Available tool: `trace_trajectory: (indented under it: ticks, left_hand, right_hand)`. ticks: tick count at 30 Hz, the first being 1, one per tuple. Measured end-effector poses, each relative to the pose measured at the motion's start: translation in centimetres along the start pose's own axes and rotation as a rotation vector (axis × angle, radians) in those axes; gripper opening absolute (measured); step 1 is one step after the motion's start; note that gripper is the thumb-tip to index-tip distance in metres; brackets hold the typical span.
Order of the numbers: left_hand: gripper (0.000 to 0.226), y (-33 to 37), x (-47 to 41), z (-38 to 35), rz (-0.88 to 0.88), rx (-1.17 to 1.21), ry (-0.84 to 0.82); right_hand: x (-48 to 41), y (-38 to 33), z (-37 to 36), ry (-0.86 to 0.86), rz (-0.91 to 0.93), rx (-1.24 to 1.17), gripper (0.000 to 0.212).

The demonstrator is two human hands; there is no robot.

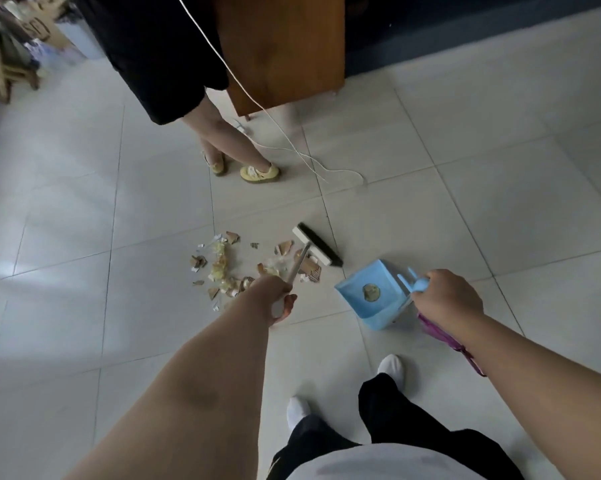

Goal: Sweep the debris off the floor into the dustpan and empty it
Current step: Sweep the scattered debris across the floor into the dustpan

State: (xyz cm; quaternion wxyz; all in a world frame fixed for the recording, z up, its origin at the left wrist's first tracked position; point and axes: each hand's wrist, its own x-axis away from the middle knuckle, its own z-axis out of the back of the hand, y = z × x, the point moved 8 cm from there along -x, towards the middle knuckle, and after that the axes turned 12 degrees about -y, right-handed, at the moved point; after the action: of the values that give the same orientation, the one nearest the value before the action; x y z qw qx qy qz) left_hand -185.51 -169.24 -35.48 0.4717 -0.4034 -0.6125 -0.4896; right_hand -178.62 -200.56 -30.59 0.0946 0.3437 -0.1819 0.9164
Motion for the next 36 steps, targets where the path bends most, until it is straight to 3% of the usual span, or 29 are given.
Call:
trace_trajectory:
  ticks: [5, 8, 17, 23, 32, 36]
  left_hand:
    - [0.024, -5.6, 2.9, 7.8, -0.020, 0.027, -0.016]
    - [0.016, -8.4, 4.2, 13.1, -0.017, 0.004, 0.018]
    - [0.003, -11.4, 8.4, 22.1, -0.136, -0.100, 0.092]
    - [0.006, -11.9, 12.0, 23.4, -0.204, -0.154, 0.052]
    - [0.029, -16.9, 12.1, 19.7, -0.056, -0.461, 0.125]
    - [0.036, -19.1, 12.3, 19.8, -0.092, -0.356, 0.185]
  right_hand:
    - [3.9, -2.8, -4.4, 0.052, -0.031, 0.022, 0.009]
    - [6.3, -4.2, -7.4, 0.068, -0.055, 0.025, 0.020]
    - [11.3, -7.8, -12.3, 0.056, -0.091, 0.074, 0.023]
    - [12.4, -9.5, -14.3, -0.003, -0.028, 0.098, 0.025]
    - [15.4, -9.8, -17.0, -0.074, 0.114, 0.210, 0.021]
    - [16.4, -9.3, -17.6, -0.103, 0.162, 0.200, 0.012]
